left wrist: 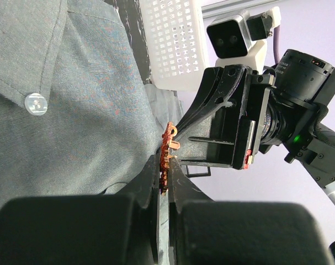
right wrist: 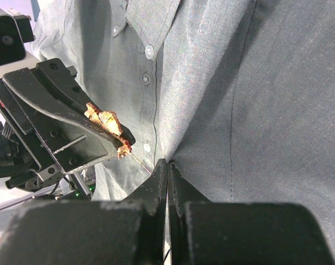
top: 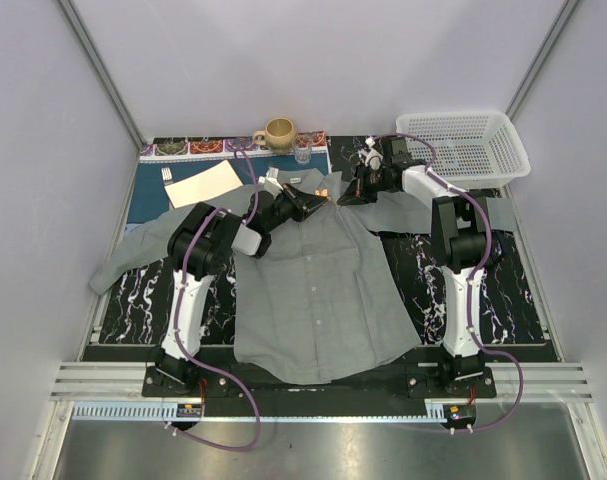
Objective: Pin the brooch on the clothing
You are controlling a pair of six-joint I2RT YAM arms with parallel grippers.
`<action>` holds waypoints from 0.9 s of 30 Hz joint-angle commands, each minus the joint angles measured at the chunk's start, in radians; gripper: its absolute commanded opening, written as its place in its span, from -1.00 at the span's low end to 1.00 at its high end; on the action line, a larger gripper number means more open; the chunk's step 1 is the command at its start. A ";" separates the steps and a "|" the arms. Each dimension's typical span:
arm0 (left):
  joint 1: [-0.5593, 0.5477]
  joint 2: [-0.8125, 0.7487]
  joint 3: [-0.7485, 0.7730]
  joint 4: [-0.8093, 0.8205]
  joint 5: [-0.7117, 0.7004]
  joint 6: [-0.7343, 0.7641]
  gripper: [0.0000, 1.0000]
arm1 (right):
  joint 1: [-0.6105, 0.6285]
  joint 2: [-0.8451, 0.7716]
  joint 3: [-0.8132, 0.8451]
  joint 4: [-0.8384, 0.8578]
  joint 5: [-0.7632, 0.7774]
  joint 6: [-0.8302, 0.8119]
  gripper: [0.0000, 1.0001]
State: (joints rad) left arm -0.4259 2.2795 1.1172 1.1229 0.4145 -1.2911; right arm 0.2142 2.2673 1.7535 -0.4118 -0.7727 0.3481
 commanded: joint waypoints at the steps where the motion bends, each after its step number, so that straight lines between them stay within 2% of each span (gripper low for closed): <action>1: -0.002 -0.002 0.006 0.089 -0.022 0.007 -1.00 | -0.004 -0.081 0.003 0.030 -0.028 -0.006 -1.00; 27: 0.009 0.011 -0.007 0.063 -0.020 0.023 -1.00 | -0.004 -0.083 0.004 0.030 -0.037 0.000 -1.00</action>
State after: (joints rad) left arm -0.4225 2.2795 1.1095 1.1152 0.4118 -1.2861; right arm 0.2138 2.2616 1.7535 -0.4114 -0.7795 0.3485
